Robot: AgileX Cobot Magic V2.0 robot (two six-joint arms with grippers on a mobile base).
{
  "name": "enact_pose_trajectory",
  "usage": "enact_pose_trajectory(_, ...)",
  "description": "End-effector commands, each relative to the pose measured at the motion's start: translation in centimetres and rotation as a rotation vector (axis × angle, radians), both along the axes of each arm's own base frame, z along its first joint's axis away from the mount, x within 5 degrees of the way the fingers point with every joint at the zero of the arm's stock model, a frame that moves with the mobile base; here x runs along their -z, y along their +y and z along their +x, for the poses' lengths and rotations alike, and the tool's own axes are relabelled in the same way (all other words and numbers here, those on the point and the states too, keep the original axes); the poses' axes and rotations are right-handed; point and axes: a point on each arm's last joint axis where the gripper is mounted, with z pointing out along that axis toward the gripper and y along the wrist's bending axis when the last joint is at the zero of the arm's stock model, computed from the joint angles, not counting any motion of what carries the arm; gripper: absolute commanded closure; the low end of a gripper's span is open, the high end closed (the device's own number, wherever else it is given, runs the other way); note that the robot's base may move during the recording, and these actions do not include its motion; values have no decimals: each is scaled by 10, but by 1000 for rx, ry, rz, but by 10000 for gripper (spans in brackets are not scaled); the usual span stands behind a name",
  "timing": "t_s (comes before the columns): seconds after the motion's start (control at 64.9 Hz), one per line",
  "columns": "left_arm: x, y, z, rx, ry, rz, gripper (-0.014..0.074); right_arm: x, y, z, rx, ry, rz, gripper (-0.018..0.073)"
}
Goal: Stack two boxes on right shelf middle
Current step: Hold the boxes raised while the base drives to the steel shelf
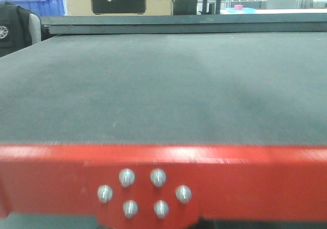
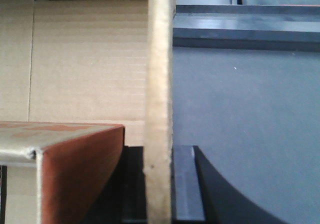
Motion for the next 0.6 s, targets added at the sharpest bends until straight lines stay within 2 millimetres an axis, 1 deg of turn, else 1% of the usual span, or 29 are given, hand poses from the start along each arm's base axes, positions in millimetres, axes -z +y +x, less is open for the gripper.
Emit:
enact_pose_trajectory(0.0,-10,4,-4,-6,-59,7,708,-16,-4,-5,-9,-101,5,715)
enact_pose_trajectory(0.585,-10,4,-4,-6,-59,7,708,-16,-4,-5,-9,-101,5,715)
